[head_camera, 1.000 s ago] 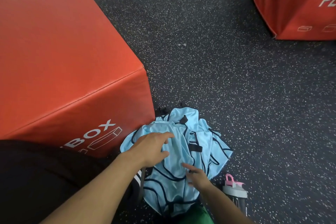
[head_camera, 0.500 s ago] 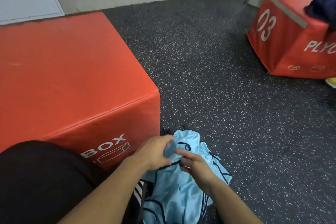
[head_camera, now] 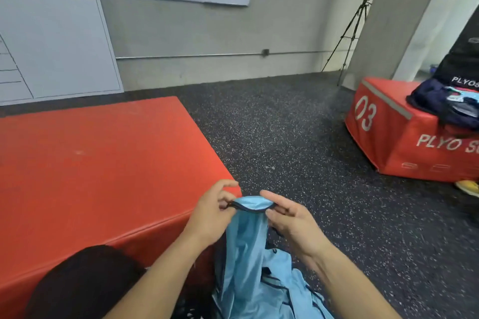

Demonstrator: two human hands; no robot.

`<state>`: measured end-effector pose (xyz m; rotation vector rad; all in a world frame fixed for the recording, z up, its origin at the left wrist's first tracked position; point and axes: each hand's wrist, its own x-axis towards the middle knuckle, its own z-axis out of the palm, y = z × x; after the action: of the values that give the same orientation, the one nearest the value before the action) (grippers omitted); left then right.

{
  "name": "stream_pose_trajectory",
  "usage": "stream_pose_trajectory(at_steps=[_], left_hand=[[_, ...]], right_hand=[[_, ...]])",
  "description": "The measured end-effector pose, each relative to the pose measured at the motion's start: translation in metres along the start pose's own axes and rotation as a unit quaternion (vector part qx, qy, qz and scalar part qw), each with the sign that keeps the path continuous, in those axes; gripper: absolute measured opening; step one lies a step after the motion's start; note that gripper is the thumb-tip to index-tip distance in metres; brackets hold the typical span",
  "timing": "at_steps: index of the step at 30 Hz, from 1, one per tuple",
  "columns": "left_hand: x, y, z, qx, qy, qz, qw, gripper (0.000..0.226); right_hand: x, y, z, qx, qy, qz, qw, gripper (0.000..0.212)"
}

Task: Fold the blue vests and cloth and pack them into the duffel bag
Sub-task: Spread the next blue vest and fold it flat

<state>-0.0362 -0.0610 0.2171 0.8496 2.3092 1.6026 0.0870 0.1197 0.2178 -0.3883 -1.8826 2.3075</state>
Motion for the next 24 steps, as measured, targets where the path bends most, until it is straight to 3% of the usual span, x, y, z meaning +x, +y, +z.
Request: stream_pose_trajectory(at_steps=[6, 12, 14, 19, 21, 24], left_hand=[[0.026, 0.08, -0.059, -0.099, 0.057, 0.072, 0.991, 0.042], [0.039, 0.158, -0.126, -0.108, 0.091, 0.12, 0.983, 0.045], [0.038, 0.177, -0.148, -0.105, 0.103, 0.124, 0.981, 0.044], [0.028, 0.219, -0.218, -0.057, 0.137, 0.147, 0.978, 0.046], [0.024, 0.235, -0.246, -0.038, 0.15, 0.161, 0.975, 0.047], [0.015, 0.258, -0.281, -0.019, 0.178, 0.171, 0.969, 0.044]], right_hand=[[0.01, -0.083, 0.033, -0.141, -0.006, -0.123, 0.982, 0.05], [0.019, -0.165, 0.082, -0.223, -0.03, -0.251, 0.941, 0.066], [0.018, -0.192, 0.1, -0.276, -0.041, -0.3, 0.912, 0.059], [0.026, -0.263, 0.16, -0.478, -0.139, -0.367, 0.786, 0.029], [0.031, -0.287, 0.188, -0.502, -0.165, -0.372, 0.763, 0.026], [0.03, -0.318, 0.228, -0.498, -0.2, -0.372, 0.758, 0.025]])
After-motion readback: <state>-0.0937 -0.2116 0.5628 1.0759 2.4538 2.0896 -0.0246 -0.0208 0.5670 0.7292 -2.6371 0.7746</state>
